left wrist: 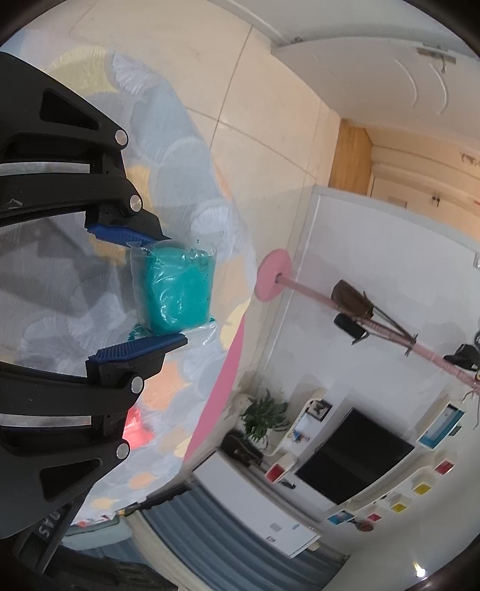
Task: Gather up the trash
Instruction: 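Grasp the pink packet with the right gripper, then carry the teal and pink packets over the wastebasket and release both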
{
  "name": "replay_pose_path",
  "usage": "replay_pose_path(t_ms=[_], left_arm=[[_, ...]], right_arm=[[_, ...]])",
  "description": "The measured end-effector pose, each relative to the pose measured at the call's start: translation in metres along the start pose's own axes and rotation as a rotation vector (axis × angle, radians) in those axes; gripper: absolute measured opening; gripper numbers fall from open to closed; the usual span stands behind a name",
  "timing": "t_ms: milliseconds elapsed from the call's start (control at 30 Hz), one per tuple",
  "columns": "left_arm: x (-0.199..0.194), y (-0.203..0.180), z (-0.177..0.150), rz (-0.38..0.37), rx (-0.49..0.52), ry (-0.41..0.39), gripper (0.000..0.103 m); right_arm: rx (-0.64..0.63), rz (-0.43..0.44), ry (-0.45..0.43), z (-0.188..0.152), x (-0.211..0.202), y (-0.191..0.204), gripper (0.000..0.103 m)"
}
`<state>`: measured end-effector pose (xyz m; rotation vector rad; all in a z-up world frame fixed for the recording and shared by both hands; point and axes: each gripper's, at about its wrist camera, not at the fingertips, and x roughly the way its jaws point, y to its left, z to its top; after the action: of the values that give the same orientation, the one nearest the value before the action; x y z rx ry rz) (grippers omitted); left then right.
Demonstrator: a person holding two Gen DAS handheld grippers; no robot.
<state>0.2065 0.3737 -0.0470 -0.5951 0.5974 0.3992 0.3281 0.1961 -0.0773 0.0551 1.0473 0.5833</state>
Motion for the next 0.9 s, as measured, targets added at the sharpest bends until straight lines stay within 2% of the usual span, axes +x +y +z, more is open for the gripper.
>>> replay_pose_path(t_ms=[200,333,367,400,467,667,900], left_arm=[[-0.003,0.004,0.002,0.006,-0.018,-0.006,0.042],[-0.003,0.001,0.001,0.001,-0.008,-0.006,0.042],[-0.003,0.001,0.001,-0.002,-0.004,-0.007,0.042],[-0.004,0.000,0.000,-0.006,-0.001,-0.009,0.042],[-0.003,0.000,0.000,-0.011,0.005,-0.007,0.042],[-0.008,-0.012,-0.003,-0.029,0.051,-0.020,0.042],[-0.032,-0.066,-0.019,-0.116,0.191,-0.004,0.042]], right_arm=[[-0.003,-0.054,-0.015,0.017,0.014,0.010,0.068],[-0.060,-0.117,-0.036,0.018,0.022,0.023,0.068],[-0.081,-0.142,-0.043,0.016,0.022,0.025,0.062],[-0.099,-0.160,-0.048,0.014,0.022,0.026,0.050],[-0.132,-0.172,-0.052,0.009,0.019,0.026,0.036],[-0.124,-0.150,-0.045,-0.007,-0.006,0.006,0.034],[-0.125,-0.170,-0.093,-0.026,-0.067,-0.026,0.034]])
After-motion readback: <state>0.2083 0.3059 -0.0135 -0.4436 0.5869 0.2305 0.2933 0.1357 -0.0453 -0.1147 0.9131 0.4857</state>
